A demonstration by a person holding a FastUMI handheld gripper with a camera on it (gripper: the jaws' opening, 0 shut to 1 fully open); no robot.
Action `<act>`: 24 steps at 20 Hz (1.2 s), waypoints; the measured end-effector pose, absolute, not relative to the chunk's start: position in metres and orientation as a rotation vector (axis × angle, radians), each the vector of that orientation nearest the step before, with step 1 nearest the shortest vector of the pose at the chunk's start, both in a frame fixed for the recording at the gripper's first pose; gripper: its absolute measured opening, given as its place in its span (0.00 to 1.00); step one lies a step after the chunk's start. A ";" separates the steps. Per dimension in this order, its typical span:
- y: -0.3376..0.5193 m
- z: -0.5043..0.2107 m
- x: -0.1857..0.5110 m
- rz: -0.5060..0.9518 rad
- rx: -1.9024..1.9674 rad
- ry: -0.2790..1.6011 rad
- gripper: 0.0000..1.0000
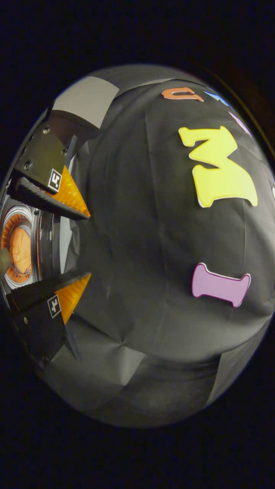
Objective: Put the clothes into the washing machine and then close the washing machine lid.
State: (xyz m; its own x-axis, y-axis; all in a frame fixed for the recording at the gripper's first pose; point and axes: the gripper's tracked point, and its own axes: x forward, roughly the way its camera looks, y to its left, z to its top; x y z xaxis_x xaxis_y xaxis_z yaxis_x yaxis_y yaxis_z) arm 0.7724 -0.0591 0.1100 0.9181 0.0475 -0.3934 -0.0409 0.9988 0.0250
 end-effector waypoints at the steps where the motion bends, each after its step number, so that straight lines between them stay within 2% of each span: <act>1: -0.062 0.110 0.777 0.039 0.008 0.396 0.84; 2: -0.061 0.110 0.773 0.047 0.018 0.382 0.84; 3: -0.061 0.107 0.777 0.055 0.018 0.386 0.89; 10: -0.062 0.110 0.764 0.065 0.017 0.280 0.89; 24: -0.062 0.108 0.741 0.084 0.006 0.196 0.89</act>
State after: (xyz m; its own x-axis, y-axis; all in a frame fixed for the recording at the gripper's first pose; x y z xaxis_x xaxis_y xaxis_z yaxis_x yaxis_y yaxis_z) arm 0.7413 -0.0623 0.1079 0.9773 0.0837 -0.1946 -0.0825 0.9965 0.0144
